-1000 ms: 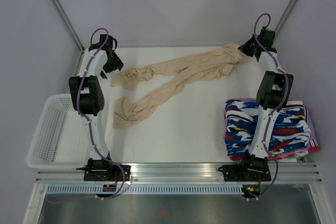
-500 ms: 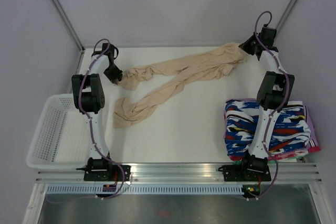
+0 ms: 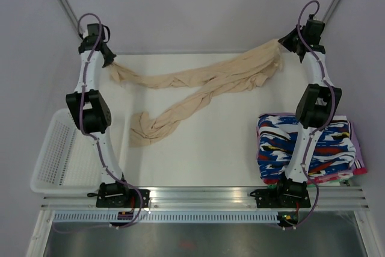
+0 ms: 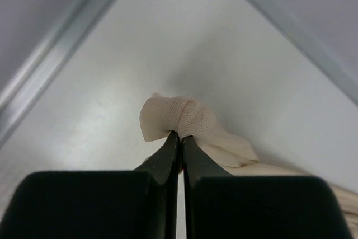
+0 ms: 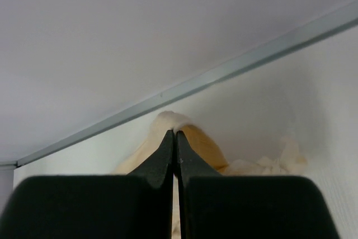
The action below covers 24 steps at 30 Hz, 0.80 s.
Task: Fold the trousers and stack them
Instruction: Flatten the trousers out
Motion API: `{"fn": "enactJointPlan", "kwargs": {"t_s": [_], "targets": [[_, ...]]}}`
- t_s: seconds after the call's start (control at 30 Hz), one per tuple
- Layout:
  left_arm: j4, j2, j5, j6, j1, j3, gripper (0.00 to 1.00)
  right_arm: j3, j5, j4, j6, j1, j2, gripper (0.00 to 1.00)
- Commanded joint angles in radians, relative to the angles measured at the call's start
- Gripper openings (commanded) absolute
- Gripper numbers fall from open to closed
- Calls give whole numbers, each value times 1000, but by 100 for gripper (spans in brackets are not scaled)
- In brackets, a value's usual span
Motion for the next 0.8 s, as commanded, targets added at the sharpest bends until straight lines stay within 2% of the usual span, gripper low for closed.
{"fn": "enactJointPlan", "kwargs": {"t_s": [0.0,0.07,0.13,0.23,0.4,0.5,0.77], "targets": [[146,-252,-130,236,23,65,2,59,19,88,-18,-1,-153,0],[237,-311,-139,308,22,19,2,51,19,114,-10,-3,-193,0],[370,-418,-136,355,22,-108,2,35,16,128,-12,-1,-236,0],[456,-507,-164,419,22,-228,2,12,27,142,-15,-1,-285,0],[305,-484,-169,401,22,-97,2,35,19,67,-22,-1,-331,0],[251,-510,-205,390,22,-70,2,16,30,19,-58,-1,-402,0],[225,-657,-342,416,23,-69,2,-106,191,-188,-184,-1,-705,0]]}}
